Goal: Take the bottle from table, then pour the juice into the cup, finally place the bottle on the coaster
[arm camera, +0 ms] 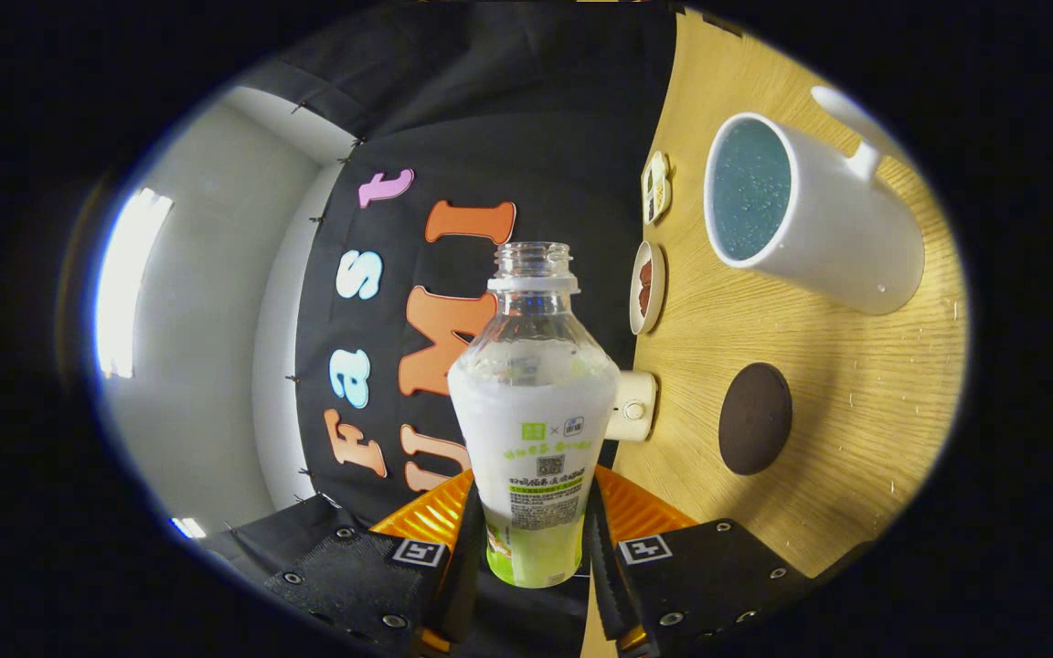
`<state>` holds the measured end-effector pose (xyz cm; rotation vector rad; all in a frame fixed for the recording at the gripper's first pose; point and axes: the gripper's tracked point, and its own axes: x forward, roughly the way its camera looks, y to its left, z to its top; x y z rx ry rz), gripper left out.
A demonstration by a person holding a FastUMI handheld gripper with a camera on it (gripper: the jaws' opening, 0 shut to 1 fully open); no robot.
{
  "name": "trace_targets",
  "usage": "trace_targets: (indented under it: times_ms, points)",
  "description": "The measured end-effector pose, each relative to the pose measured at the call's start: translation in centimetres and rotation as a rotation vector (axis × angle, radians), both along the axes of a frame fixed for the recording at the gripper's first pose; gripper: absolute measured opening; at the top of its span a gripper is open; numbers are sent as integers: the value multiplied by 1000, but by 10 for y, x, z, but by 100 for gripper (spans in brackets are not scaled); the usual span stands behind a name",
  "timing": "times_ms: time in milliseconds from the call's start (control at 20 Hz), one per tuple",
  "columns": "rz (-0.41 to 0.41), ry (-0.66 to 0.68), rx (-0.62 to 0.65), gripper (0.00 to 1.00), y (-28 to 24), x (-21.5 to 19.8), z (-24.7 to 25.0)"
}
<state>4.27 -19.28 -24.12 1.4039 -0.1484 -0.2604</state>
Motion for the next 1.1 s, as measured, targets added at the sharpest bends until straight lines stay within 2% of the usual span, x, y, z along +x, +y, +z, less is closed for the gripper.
trace_targets:
  times_ms: [650,1100]
  points:
    - [-88,-43,160,54,-21,-4,2]
    - [-107,-68,221,54,-23,1,9]
